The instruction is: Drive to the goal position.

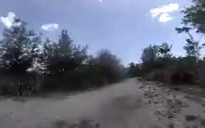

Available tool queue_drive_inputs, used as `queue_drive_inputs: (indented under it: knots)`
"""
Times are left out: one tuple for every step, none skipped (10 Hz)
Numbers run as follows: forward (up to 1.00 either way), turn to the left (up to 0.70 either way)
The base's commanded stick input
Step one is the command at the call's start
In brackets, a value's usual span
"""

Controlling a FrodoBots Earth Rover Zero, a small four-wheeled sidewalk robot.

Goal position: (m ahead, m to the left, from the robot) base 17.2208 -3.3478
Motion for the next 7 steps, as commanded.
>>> queue_drive_inputs:
  knots:
    - [0.85, 0.00]
    - [0.85, 0.00]
    - [0.85, 0.00]
    - [0.85, 0.00]
    - [0.85, 0.00]
    - [0.85, 0.00]
    - [0.85, 0.00]
